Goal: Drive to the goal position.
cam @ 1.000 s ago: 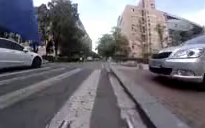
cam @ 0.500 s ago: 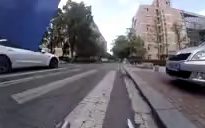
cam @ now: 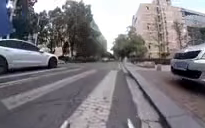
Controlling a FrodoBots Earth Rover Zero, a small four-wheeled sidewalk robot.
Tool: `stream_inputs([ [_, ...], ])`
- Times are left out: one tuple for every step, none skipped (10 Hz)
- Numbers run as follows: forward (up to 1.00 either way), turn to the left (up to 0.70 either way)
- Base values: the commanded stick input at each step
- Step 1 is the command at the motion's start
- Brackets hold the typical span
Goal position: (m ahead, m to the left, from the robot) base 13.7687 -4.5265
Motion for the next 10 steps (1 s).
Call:
stream_inputs([
  [0.7,-0.14],
  [0.7,-0.12],
  [0.7,-0.03],
  [0.7,0.0],
  [0.7,0.0],
  [0.7,0.0],
  [0.7,-0.08],
  [0.7,-0.14],
  [0.7,-0.14],
  [0.7,-0.14],
])
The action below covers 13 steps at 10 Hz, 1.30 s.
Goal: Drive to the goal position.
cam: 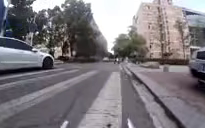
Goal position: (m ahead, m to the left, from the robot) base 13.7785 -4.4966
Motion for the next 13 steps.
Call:
stream_inputs([
  [0.7,-0.14],
  [0.7,-0.08],
  [0.7,0.0],
  [0.7,0.0],
  [0.7,-0.06],
  [0.7,-0.14],
  [0.7,-0.14],
  [0.7,-0.14],
  [0.7,-0.14],
  [0.7,-0.14],
  [0.7,-0.14],
  [0.7,-0.14],
  [0.7,-0.14],
])
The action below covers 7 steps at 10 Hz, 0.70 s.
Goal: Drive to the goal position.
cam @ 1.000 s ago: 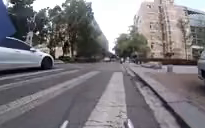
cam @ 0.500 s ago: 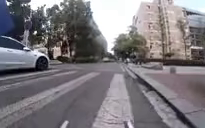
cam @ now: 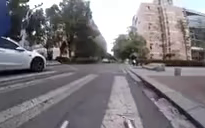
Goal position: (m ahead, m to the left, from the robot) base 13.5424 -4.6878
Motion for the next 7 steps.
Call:
stream_inputs([
  [0.7,-0.14],
  [0.7,-0.14],
  [0.7,-0.14],
  [0.7,-0.14],
  [0.7,-0.14],
  [0.7,-0.14],
  [0.7,-0.14],
])
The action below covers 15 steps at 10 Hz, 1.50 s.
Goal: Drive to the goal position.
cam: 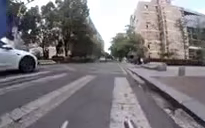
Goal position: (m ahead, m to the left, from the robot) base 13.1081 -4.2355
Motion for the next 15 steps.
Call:
stream_inputs([
  [0.7,-0.14],
  [0.7,-0.14],
  [0.7,-0.14],
  [0.7,-0.14],
  [0.7,-0.14],
  [0.7,-0.14],
  [0.7,-0.14],
  [0.7,-0.14],
  [0.7,-0.14],
  [0.7,-0.14],
  [0.7,-0.14],
  [0.7,-0.14],
  [0.7,-0.14],
  [0.7,-0.14],
  [0.7,-0.14],
])
